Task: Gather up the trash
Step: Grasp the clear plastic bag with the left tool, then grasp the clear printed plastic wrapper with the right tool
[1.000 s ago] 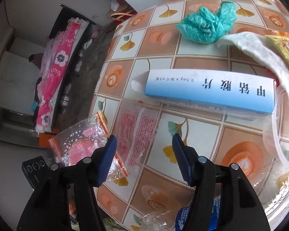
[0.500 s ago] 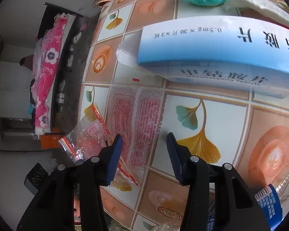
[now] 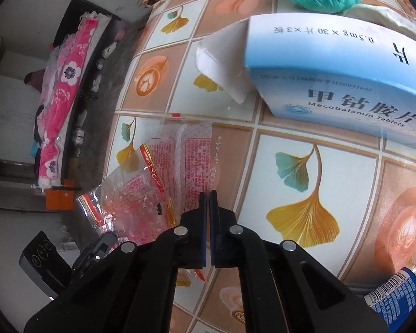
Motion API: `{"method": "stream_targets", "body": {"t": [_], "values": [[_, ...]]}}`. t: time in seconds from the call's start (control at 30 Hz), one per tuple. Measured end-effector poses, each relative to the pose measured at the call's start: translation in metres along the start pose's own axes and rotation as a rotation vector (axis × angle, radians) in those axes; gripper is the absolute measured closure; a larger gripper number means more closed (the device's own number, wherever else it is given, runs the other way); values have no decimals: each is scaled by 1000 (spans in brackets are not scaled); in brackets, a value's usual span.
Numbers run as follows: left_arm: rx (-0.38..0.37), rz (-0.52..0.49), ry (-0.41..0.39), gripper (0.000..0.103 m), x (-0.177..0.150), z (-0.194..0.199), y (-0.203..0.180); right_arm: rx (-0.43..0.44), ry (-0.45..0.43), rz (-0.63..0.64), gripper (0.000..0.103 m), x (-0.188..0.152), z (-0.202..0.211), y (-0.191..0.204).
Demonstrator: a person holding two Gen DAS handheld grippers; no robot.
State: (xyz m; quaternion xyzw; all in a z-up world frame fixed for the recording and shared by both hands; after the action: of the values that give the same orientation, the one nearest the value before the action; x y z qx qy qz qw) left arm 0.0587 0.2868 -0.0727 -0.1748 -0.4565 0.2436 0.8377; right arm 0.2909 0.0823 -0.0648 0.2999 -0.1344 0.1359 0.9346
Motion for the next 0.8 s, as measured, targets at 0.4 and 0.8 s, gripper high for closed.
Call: {"method": "stream_targets", "body": {"t": [0.4, 0.8], "values": [[7, -1, -110, 99, 25, 26, 0, 5, -145, 120, 102, 10, 56, 10], [39, 115, -129, 100, 34, 30, 24, -81, -37, 116, 45, 20, 7, 32]]}}
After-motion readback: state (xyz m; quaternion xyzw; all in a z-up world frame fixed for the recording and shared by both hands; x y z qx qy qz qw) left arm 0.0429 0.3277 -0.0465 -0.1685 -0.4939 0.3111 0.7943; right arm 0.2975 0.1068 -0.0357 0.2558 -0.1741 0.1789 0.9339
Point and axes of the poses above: each gripper's, at about its wrist camera, not at the fingertips, and z roughly against the way its jaws point, y to its left, x to its top, the point moved 2 cm from there along -z, roughly the way its jaws point, and after that the axes turned 15 degrees about -y, right-handed, at the moved point
